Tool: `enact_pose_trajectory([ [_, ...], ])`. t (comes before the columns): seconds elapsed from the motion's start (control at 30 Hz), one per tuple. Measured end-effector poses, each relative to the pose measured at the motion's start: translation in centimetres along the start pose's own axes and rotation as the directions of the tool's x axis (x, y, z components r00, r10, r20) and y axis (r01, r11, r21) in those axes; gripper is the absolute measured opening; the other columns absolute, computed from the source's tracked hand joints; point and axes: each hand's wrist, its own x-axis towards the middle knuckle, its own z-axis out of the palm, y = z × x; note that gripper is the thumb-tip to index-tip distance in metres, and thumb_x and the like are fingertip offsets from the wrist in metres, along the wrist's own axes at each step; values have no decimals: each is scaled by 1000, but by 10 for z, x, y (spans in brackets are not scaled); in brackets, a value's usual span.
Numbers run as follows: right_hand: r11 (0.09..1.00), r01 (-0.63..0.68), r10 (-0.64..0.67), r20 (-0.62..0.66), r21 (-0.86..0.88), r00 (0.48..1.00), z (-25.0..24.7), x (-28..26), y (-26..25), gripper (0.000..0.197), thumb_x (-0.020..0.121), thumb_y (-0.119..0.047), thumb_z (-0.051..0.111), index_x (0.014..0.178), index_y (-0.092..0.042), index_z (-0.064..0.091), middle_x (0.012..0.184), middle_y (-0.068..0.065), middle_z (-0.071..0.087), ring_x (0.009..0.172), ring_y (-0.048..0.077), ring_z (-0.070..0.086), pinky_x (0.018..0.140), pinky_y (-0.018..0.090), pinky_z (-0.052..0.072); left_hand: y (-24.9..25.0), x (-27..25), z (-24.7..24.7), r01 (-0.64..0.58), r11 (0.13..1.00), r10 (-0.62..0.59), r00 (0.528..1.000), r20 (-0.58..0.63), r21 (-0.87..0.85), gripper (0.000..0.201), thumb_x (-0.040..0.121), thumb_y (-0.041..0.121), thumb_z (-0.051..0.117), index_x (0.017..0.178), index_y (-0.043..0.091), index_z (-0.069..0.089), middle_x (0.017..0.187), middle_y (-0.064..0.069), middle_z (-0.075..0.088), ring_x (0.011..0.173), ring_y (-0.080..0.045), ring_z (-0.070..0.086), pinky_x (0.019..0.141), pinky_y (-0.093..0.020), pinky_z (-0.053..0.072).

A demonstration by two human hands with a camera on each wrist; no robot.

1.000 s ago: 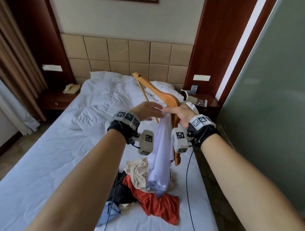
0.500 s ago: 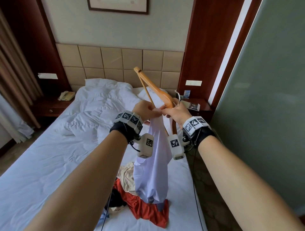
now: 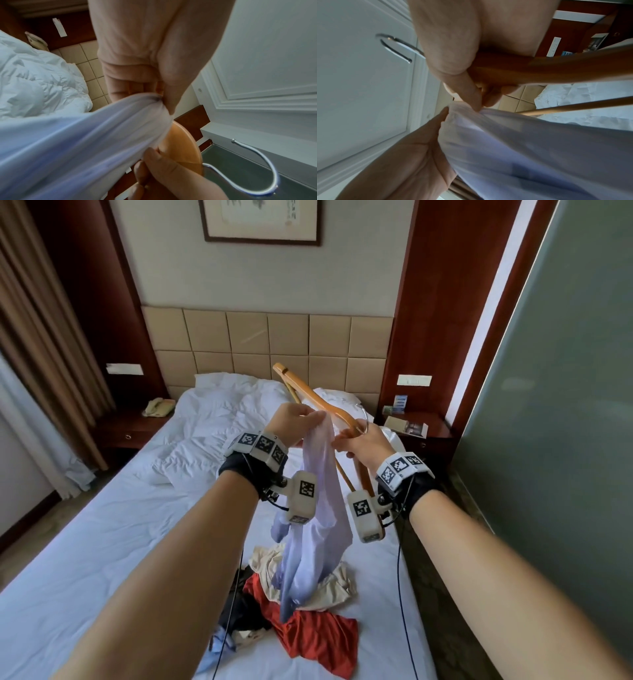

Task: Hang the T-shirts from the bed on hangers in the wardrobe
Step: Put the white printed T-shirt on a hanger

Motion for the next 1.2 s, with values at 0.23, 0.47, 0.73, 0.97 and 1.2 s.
enact_pose_trajectory([
  [0.23, 1000, 12, -11, -112, 9, 994, 19, 10, -12, 21, 80, -3, 73, 87, -15, 57, 78, 3, 61, 65, 16, 55, 66, 28, 49, -5, -7, -25, -132, 931, 105, 990, 99, 341, 41, 92, -10, 39, 106, 9, 72, 66, 2, 49, 50, -7, 41, 43, -7, 31],
  [0.47, 997, 31, -37, -97, -69, 995, 48, 23, -22, 24, 84, -4, 72, 83, -21, 55, 85, 3, 63, 80, 19, 60, 85, 38, 52, -31, 5, -41, -143, 795, 75, 987, 139, 589, 18, 90, 27, 66, 103, 15, 66, 92, -3, 61, 82, -18, 55, 62, -25, 39],
  [0.73, 991, -18, 18, -1, -134, 1000, 69, 27, -30, 31, 88, -3, 70, 87, -23, 46, 90, 6, 59, 81, 19, 55, 81, 35, 51, -41, 27, -57, -94, 851, 37, 992, 121, 516, 32, 96, 31, 57, 65, 25, 59, 64, 6, 53, 69, -16, 51, 61, -23, 40],
  [0.97, 997, -62, 58, -94, -46, 994, 80, 30, -29, 24, 88, -5, 70, 92, -23, 54, 84, -4, 59, 78, 10, 56, 73, 16, 45, -56, 32, -76, 168, 973, -160, 985, -58, 156, 28, 91, 22, 54, 66, 11, 61, 50, 2, 50, 44, -12, 44, 43, -19, 33],
  [1.2, 986, 5, 26, -186, 164, 982, 103, 30, -19, 15, 84, -21, 79, 95, -15, 73, 84, 5, 71, 72, 13, 64, 77, 26, 53, -94, 49, -114, 252, 966, -233, 945, -231, 56, 17, 84, 10, 58, 81, -3, 68, 76, -21, 63, 82, -41, 69, 75, -55, 59],
])
